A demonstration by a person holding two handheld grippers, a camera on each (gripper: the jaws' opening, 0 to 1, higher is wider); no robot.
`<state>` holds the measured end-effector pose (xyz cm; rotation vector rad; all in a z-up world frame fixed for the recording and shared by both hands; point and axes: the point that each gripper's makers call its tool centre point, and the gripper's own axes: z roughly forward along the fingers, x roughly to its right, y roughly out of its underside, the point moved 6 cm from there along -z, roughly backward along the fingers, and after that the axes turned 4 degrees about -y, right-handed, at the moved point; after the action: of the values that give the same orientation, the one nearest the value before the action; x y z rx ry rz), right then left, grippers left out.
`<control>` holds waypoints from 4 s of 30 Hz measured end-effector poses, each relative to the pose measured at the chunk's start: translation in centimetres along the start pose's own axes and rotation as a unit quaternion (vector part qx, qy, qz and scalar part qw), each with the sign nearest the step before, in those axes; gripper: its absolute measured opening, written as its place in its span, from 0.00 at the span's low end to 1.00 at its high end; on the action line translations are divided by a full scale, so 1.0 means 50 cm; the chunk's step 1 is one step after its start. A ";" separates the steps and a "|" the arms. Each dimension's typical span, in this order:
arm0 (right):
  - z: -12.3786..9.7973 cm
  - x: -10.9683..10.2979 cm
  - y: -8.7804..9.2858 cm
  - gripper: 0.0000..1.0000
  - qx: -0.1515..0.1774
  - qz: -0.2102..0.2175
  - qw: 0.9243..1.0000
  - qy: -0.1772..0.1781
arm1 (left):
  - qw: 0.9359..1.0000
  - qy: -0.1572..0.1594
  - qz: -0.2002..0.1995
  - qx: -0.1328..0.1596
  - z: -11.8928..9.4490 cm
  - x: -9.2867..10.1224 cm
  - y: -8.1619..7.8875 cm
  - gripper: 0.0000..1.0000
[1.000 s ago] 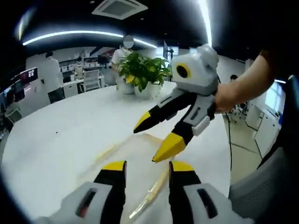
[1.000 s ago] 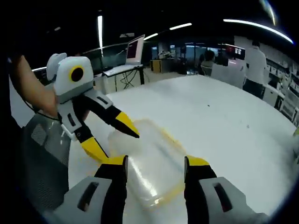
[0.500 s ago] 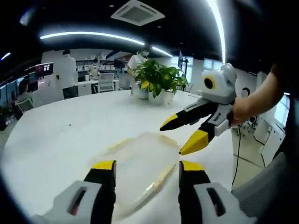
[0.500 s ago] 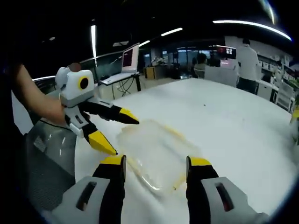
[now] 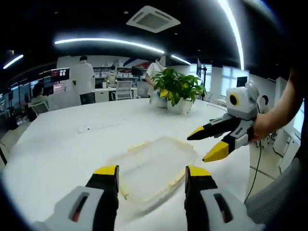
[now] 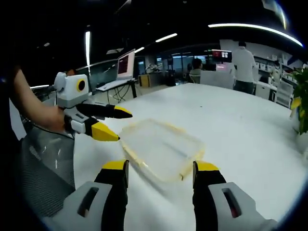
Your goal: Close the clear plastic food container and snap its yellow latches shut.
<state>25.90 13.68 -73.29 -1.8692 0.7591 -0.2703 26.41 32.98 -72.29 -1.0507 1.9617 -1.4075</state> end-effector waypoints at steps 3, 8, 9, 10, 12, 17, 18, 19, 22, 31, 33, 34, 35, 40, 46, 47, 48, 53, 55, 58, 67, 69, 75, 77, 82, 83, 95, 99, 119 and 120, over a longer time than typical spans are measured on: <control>-0.007 -0.002 0.015 0.51 -0.001 0.001 1.000 0.006 | 1.000 -0.010 -0.005 -0.005 -0.006 -0.002 0.017 0.52; -0.007 -0.002 0.040 0.53 -0.011 0.002 1.000 0.009 | 0.999 -0.032 -0.014 -0.015 -0.008 -0.010 0.052 0.49; -0.004 -0.005 0.045 0.52 -0.008 0.000 1.000 0.001 | 0.999 -0.036 -0.014 -0.022 -0.006 -0.014 0.062 0.48; -0.002 -0.006 0.049 0.50 -0.013 -0.005 1.000 0.001 | 0.999 -0.037 -0.017 -0.024 -0.006 -0.015 0.065 0.47; 0.002 -0.007 0.059 0.50 -0.017 -0.007 1.000 0.002 | 0.998 -0.037 -0.024 -0.035 -0.003 -0.016 0.084 0.45; 0.015 -0.003 0.083 0.50 -0.009 0.010 1.000 0.005 | 0.997 -0.035 -0.030 -0.055 -0.001 -0.017 0.113 0.43; 0.020 -0.002 0.090 0.50 -0.009 0.011 1.000 0.004 | 0.997 -0.035 -0.030 -0.058 0.001 -0.018 0.120 0.42; 0.023 -0.002 0.094 0.50 -0.007 0.015 1.000 0.002 | 0.997 -0.035 -0.033 -0.062 0.002 -0.019 0.126 0.42; 0.034 0.003 0.105 0.48 -0.012 0.017 1.000 0.008 | 0.997 -0.031 -0.036 -0.069 0.009 -0.016 0.135 0.40; 0.050 0.007 0.108 0.43 -0.018 0.015 1.000 0.012 | 0.996 -0.027 -0.031 -0.076 0.024 -0.007 0.147 0.36; 0.053 0.009 0.108 0.42 -0.024 0.009 1.000 0.011 | 0.996 -0.025 -0.032 -0.080 0.028 -0.006 0.150 0.34; 0.054 0.010 0.108 0.43 -0.023 0.010 1.000 0.011 | 0.996 -0.026 -0.032 -0.080 0.029 -0.007 0.149 0.34; 0.056 0.013 0.107 0.43 -0.022 0.014 1.000 0.012 | 0.996 -0.027 -0.033 -0.079 0.032 -0.008 0.149 0.34; 0.059 0.021 0.101 0.41 -0.020 0.020 0.999 0.022 | 0.996 -0.028 -0.040 -0.076 0.040 -0.010 0.146 0.34; 0.067 0.025 0.096 0.35 -0.023 0.021 0.999 0.027 | 0.995 -0.029 -0.052 -0.082 0.042 -0.017 0.144 0.31; 0.067 0.027 0.096 0.34 -0.023 0.024 0.999 0.029 | 0.995 -0.029 -0.053 -0.083 0.042 -0.018 0.143 0.31; 0.067 0.029 0.095 0.34 -0.023 0.029 0.999 0.028 | 0.995 -0.028 -0.053 -0.084 0.043 -0.017 0.144 0.30; 0.074 0.030 0.094 0.35 -0.033 0.016 0.999 0.025 | 0.995 -0.030 -0.053 -0.085 0.046 -0.020 0.144 0.30; 0.075 0.033 0.092 0.35 -0.033 0.017 0.999 0.026 | 0.994 -0.030 -0.052 -0.086 0.048 -0.022 0.144 0.30; 0.077 0.032 0.090 0.36 -0.033 0.023 0.999 0.029 | 0.994 -0.030 -0.052 -0.088 0.050 -0.024 0.142 0.30; 0.093 0.036 0.082 0.35 -0.034 0.035 0.998 0.035 | 0.993 -0.031 -0.060 -0.095 0.054 -0.041 0.142 0.29; 0.098 0.037 0.079 0.35 -0.035 0.033 0.998 0.036 | 0.993 -0.032 -0.060 -0.096 0.057 -0.047 0.142 0.29; 0.114 0.041 0.071 0.34 -0.034 0.034 0.998 0.038 | 0.993 -0.037 -0.057 -0.097 0.060 -0.062 0.140 0.28; 0.119 0.041 0.067 0.34 -0.035 0.033 0.998 0.037 | 0.993 -0.037 -0.055 -0.098 0.061 -0.069 0.140 0.28; 0.132 0.042 0.061 0.34 -0.038 0.032 0.998 0.037 | 0.993 -0.037 -0.053 -0.100 0.065 -0.085 0.138 0.28; 0.134 0.042 0.060 0.33 -0.039 0.031 0.998 0.037 | 0.993 -0.037 -0.052 -0.100 0.067 -0.089 0.137 0.28; 0.170 0.055 0.038 0.32 -0.046 0.030 0.998 0.037 | 0.993 -0.037 -0.044 -0.107 0.085 -0.132 0.127 0.28; 0.182 0.065 0.031 0.31 -0.046 0.029 0.998 0.036 | 0.992 -0.037 -0.041 -0.110 0.096 -0.150 0.124 0.28; 0.235 0.099 0.007 0.29 -0.057 0.015 0.997 0.041 | 0.992 -0.035 -0.028 -0.114 0.138 -0.212 0.108 0.29; 0.235 0.098 0.007 0.29 -0.056 0.016 0.997 0.041 | 0.992 -0.034 -0.027 -0.115 0.137 -0.211 0.108 0.29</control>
<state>35.55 19.38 -79.34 -1.9601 0.8749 -0.2907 36.11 38.73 -80.06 -1.2466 2.0957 -1.1751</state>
